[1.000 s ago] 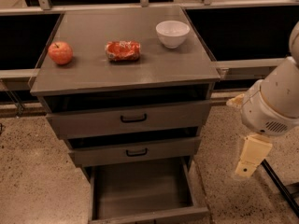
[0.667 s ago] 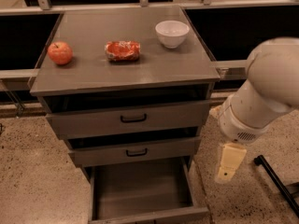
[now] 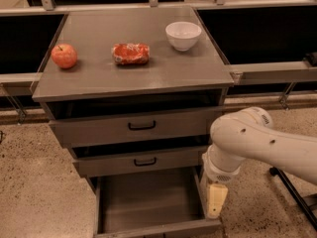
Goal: Close bottom drawer
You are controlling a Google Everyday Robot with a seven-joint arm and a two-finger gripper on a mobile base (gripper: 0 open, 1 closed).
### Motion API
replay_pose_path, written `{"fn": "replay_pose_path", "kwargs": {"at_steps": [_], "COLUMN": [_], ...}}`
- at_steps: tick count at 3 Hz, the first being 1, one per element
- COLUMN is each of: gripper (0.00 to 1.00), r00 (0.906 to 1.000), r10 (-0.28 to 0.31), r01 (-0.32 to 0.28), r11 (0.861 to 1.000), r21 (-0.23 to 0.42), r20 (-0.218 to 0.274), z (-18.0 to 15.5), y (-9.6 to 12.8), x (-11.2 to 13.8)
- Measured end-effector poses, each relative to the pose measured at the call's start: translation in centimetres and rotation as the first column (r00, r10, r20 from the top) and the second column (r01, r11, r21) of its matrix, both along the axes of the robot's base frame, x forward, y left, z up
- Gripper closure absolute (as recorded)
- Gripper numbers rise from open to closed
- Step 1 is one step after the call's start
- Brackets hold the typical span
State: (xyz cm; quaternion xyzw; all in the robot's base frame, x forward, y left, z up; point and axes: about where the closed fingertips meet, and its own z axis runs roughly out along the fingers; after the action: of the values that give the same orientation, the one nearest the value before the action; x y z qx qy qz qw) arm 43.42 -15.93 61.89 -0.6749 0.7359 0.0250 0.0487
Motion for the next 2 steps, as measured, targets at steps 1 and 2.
{"fn": "replay_pose_path", "kwargs": {"at_steps": [1,2], "gripper": [0.00,0.00], "r00": [1.0000,0.9990], "r10": [0.007,0.034], "r01": [-0.007,-0.030], "r11": [1.000,0.994], "r21": [-0.003,0.105], "r20": [-0.005,-0.030], "z": [-1.2,-4.4], "y": [0.0,1.1], "x": [0.2,1.2]}}
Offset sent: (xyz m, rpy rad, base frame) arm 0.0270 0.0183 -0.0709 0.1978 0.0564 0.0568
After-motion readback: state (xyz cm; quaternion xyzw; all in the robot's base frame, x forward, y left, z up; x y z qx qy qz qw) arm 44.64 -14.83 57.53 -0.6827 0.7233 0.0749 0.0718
